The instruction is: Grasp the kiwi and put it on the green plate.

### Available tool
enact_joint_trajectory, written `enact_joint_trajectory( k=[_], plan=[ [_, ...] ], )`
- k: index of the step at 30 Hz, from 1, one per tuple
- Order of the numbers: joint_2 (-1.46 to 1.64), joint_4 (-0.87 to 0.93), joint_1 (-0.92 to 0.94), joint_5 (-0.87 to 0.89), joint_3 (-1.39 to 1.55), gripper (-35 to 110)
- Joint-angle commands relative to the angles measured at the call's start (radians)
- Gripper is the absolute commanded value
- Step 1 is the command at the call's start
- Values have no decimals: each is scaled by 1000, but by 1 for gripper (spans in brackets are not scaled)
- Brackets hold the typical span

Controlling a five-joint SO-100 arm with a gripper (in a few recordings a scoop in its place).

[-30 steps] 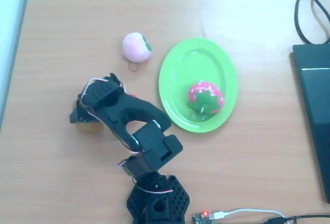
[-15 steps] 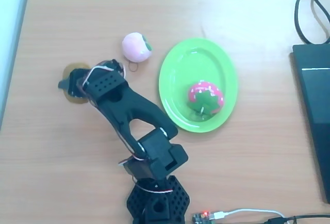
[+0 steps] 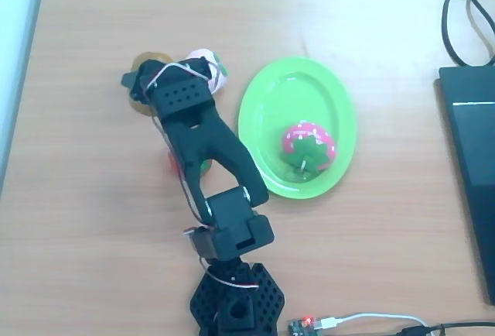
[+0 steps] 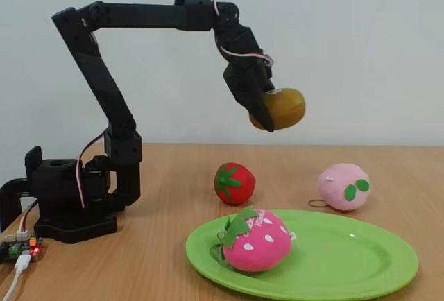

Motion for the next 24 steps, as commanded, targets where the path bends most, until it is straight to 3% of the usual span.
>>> enact_joint_trajectory(
  k=[1, 24],
  plan=[
    [-15, 35, 64, 5, -83, 31],
    [-285, 110, 449, 206, -275, 27]
  ],
)
